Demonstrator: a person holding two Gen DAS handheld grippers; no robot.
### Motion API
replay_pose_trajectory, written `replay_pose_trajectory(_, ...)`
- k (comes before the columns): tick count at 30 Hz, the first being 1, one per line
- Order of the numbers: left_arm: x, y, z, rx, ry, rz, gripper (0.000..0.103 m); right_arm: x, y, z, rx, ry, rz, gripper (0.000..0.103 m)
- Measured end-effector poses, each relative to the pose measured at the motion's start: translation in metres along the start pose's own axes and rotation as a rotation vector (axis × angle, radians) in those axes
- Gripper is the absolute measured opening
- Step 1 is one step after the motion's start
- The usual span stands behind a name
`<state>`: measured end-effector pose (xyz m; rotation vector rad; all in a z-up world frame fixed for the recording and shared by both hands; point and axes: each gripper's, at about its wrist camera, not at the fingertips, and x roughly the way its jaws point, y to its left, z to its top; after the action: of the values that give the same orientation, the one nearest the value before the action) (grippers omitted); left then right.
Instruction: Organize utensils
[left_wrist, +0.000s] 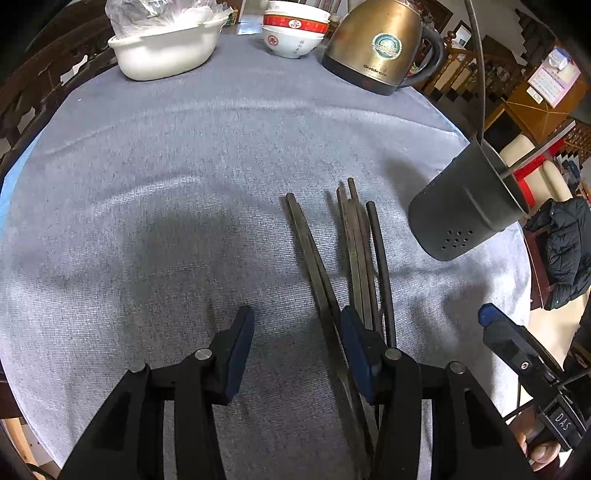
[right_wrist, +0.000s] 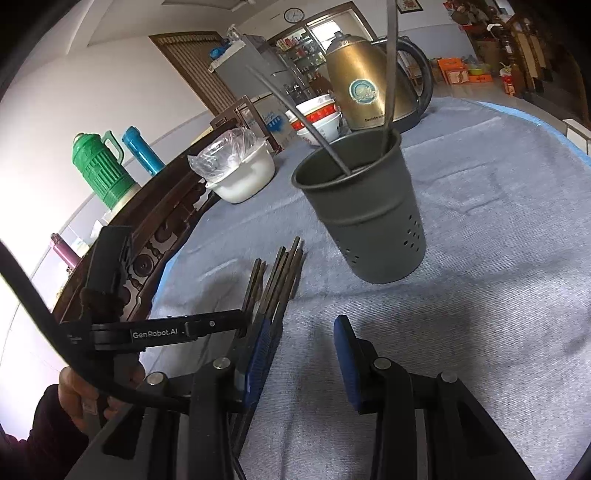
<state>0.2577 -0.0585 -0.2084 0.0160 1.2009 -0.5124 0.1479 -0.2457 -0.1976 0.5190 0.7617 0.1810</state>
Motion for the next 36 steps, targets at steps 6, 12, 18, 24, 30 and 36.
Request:
replay_pose_trajectory(6, -0.002, 0.005, -0.003, 0.013, 0.007, 0.02, 0.049, 0.006, 0.003, -0.001, -0.005, 0.024, -0.004, 0.039)
replay_pose_trajectory(12, -0.004, 0.006, -0.007, 0.033, 0.017, 0.051, 0.049, 0.015, 0.009, 0.0, -0.016, 0.047, -0.016, 0.039)
replay_pose_trajectory(18, -0.012, 0.02, -0.012, 0.03, 0.035, 0.072, 0.049, 0.03, 0.019, 0.008, -0.051, 0.059, -0.033, 0.039)
replay_pose_trajectory(24, -0.027, 0.033, 0.004, 0.01, -0.001, 0.053, 0.049, 0.057, 0.036, 0.018, -0.097, 0.077, -0.076, 0.032)
replay_pose_trajectory(30, -0.019, 0.041, 0.03, -0.024, 0.016, 0.044, 0.049, 0.082, 0.039, 0.027, -0.063, 0.089, -0.151, 0.016)
replay_pose_trajectory(36, -0.001, 0.045, 0.045, -0.069, 0.063, 0.029, 0.039, 0.095, 0.036, 0.036, -0.015, 0.105, -0.188, 0.015)
